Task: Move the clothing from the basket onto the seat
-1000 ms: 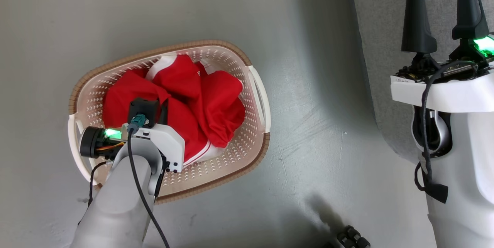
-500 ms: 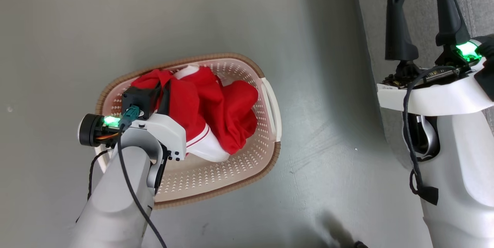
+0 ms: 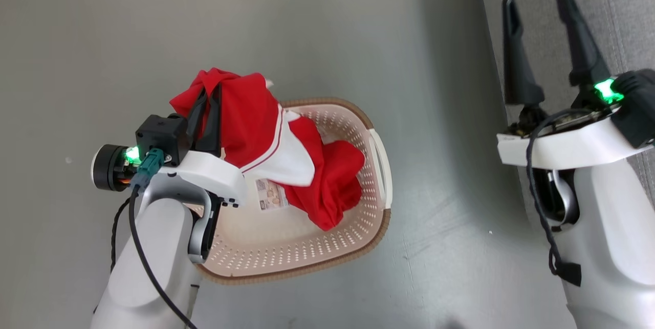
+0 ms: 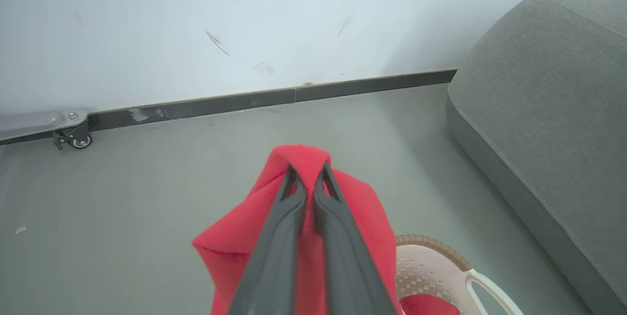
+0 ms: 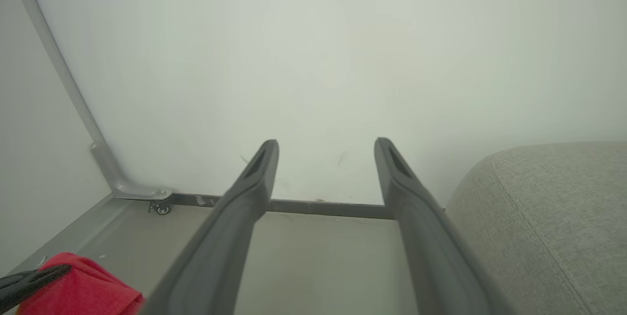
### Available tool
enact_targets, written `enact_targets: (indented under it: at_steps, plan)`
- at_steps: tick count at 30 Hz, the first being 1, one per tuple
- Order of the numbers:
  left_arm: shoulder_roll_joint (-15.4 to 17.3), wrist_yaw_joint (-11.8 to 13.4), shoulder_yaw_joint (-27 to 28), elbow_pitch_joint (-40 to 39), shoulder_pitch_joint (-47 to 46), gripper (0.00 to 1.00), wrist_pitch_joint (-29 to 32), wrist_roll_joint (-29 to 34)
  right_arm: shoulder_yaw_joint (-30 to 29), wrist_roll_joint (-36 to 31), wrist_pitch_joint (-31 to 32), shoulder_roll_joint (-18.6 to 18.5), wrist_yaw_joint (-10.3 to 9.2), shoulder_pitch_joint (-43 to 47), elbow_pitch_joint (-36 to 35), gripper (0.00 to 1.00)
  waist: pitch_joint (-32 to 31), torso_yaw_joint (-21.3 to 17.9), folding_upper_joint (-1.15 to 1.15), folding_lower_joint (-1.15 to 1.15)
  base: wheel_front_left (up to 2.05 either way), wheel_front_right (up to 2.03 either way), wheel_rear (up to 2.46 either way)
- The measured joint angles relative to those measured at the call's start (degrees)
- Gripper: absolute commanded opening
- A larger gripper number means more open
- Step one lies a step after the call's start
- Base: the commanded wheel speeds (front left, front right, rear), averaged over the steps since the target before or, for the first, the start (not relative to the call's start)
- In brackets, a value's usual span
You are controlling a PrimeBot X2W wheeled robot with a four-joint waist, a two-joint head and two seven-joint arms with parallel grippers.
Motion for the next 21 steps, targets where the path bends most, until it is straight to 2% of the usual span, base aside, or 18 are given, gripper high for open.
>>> enact_targets:
  at_steps: [10,21]
  plan:
    - [0.4,-0.5,0.3,-9.0,3.9,0.0,0.0,0.0,5.8,0.8,0.0,-2.4,0.0,3.3,3.6,1.0,-6.4,2.2,0.0,0.0,0.0,0.0,0.0]
    - [1.1,-1.9,-0.8,-13.9,6.9,0.0,0.0,0.8,15.2,2.0,0.5,-6.0,0.01,5.8,5.1,1.0,-12.7,3.4,0.0,0.0,0.0,0.0,0.0]
